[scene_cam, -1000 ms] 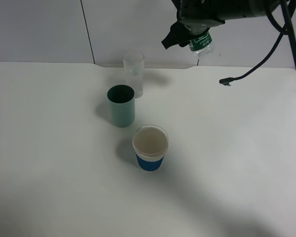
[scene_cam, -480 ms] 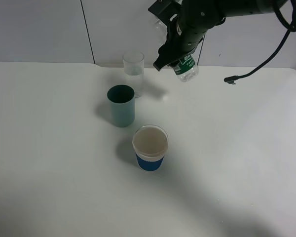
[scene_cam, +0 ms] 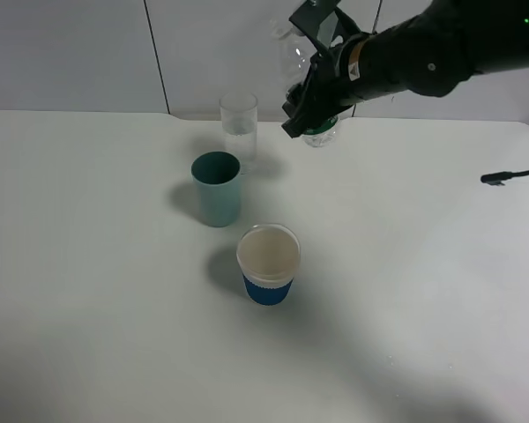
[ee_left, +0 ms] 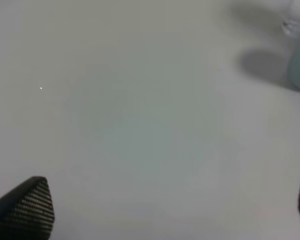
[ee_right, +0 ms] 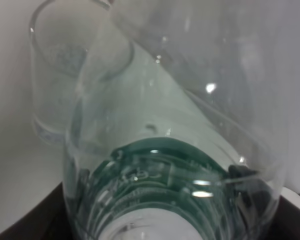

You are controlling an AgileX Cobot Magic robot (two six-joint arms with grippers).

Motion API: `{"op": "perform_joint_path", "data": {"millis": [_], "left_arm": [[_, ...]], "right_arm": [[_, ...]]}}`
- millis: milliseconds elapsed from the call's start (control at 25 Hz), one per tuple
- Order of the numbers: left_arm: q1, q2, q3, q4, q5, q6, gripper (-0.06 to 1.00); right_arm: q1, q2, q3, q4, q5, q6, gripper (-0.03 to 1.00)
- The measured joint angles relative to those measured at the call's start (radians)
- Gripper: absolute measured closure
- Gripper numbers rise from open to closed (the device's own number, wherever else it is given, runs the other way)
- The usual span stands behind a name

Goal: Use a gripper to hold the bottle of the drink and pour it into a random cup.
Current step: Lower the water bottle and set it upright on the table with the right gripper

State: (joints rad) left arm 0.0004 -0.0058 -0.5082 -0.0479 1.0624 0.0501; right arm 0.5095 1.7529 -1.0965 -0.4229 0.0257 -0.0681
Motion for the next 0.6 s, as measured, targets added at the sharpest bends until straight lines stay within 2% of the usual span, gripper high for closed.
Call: {"op": "perform_joint_path", "data": {"millis": [160,200,280,440,520,600], "left_arm": [[0.0,0.0,0.0,0.0,0.0,0.0,-0.05],[0.0,0.0,0.0,0.0,0.0,0.0,-0.05],[0.0,0.0,0.0,0.0,0.0,0.0,-0.05],[0.0,0.0,0.0,0.0,0.0,0.0,-0.05],[0.0,0.0,0.0,0.0,0.0,0.0,-0.05],[0.0,0.0,0.0,0.0,0.0,0.0,-0.05]], "right_arm": [[-0.064,-0.009,0.143,0.0,-0.219,0.052,0.41],[-0.064,-0.009,0.143,0.0,-0.219,0.052,0.41],[-0.094,-0.009,0.207,0.0,-0.338,0.077,0.41],[-0.14,-0.005,0.319,0.006,-0.637,0.093,0.41],[-0.154,0.009,0.351,0.006,-0.755,0.096,0.41],[-0.157,0.04,0.361,0.006,-0.83,0.097,0.41]]}}
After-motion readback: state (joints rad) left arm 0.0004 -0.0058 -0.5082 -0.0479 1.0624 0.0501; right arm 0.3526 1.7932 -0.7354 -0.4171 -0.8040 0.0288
